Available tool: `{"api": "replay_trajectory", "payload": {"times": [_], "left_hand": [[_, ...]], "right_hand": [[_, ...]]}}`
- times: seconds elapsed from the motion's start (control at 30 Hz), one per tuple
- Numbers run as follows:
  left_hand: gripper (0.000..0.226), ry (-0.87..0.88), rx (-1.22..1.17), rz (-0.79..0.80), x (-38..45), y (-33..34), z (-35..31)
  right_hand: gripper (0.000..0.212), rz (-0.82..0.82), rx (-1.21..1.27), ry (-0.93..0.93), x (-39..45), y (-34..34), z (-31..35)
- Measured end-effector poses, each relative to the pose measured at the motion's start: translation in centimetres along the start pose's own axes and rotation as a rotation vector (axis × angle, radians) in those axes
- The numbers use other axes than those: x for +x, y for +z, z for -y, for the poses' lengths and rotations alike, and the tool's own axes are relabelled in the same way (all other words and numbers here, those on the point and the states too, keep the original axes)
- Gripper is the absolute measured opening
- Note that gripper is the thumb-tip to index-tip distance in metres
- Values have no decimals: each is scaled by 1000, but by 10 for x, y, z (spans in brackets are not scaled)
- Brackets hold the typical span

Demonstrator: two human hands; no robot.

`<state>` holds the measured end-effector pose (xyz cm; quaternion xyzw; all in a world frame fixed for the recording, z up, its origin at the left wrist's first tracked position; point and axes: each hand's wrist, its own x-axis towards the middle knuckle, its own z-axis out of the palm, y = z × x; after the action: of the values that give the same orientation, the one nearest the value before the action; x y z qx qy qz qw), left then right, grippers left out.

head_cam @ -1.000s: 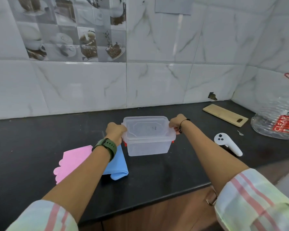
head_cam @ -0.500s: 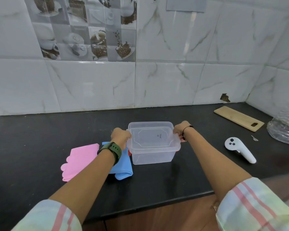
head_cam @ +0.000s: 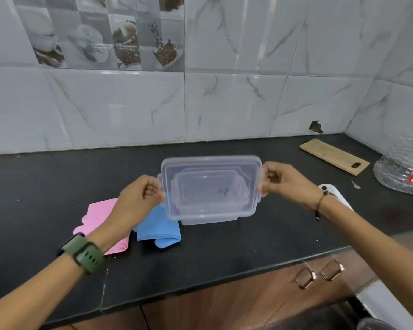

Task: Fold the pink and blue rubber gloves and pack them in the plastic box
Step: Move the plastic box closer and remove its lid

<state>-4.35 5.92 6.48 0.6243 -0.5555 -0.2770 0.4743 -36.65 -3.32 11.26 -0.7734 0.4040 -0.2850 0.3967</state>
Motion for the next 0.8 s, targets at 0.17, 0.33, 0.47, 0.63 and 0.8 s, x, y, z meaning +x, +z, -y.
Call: {"api": "replay_trajectory", "payload": {"times": [0.17, 0.33, 0.47, 0.63, 0.8], "left_hand": [[31, 657, 766, 138, -40, 3, 10], [33, 1160, 1122, 557, -50, 30, 55], [12, 1337, 1124, 649, -42, 54, 57], [16, 1366, 1190, 740, -29, 59, 53], [17, 1362, 1218, 793, -31, 57, 52]], "right_hand": [[29, 21, -710, -487, -48, 19, -39], [55, 92, -1107, -800, -78, 33, -83], [59, 99, -1257, -847, -84, 36, -116], [27, 196, -1219, -818, -82, 40, -129], [12, 230, -1226, -747, -80, 43, -120]]}}
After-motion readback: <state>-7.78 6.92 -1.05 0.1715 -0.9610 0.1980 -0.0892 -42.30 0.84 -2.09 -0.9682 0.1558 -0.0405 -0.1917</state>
